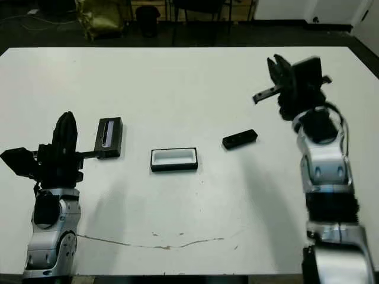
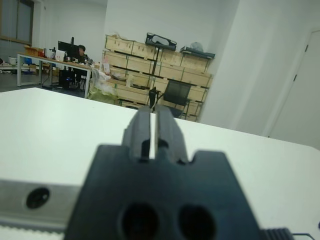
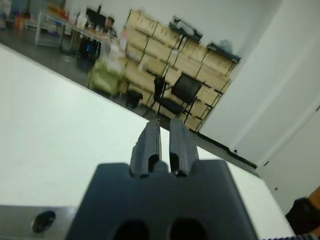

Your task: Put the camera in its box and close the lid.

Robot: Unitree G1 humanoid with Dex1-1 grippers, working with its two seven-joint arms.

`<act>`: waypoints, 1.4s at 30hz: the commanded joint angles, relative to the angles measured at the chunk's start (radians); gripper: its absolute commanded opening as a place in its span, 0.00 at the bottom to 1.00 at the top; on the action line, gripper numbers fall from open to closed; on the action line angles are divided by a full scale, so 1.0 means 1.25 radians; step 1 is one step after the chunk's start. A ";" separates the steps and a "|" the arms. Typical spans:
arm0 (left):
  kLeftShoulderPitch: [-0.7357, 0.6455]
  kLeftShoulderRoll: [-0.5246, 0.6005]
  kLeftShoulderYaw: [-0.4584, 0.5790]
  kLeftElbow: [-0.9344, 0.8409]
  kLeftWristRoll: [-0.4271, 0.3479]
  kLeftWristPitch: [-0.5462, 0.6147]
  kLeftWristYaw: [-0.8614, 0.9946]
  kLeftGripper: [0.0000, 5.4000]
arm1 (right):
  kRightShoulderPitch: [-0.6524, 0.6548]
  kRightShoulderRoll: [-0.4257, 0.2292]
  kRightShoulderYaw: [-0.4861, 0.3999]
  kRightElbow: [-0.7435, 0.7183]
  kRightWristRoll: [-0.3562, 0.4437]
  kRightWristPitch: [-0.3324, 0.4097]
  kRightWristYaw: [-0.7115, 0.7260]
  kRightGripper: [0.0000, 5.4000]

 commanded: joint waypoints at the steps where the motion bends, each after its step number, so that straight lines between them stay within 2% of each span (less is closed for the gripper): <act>1: 0.006 0.002 0.004 0.011 -0.005 0.007 -0.001 0.00 | -0.092 -0.047 0.046 0.131 -0.050 -0.045 0.061 0.00; 6: 0.008 0.005 0.001 0.007 0.009 0.010 0.006 0.00 | -0.242 -0.083 0.144 0.331 -0.170 -0.116 0.113 0.00; 13: 0.004 0.007 0.006 0.009 -0.002 0.010 -0.001 0.00 | -0.357 -0.076 0.245 0.525 -0.275 -0.188 0.175 0.00; 16: 0.002 0.007 0.007 0.010 -0.001 0.008 0.000 0.00 | -0.380 -0.068 0.268 0.581 -0.297 -0.224 0.191 0.00; 26: 0.001 0.010 0.006 0.003 0.004 0.020 0.003 0.00 | -0.381 -0.058 0.300 0.639 -0.324 -0.314 0.217 0.00; 29: 0.002 0.010 0.005 0.003 0.006 0.019 0.003 0.00 | -0.377 -0.051 0.303 0.656 -0.328 -0.305 0.228 0.00; 34: 0.001 0.007 0.006 0.006 0.001 0.016 0.001 0.00 | -0.371 -0.034 0.326 0.661 -0.355 -0.234 0.234 0.00; 40: 0.003 0.006 0.006 0.004 0.002 0.018 0.005 0.00 | -0.339 -0.029 0.334 0.665 -0.358 -0.292 0.246 0.00; 42: 0.004 0.005 0.006 0.002 0.000 0.020 0.005 0.00 | -0.337 -0.025 0.336 0.673 -0.358 -0.290 0.261 0.00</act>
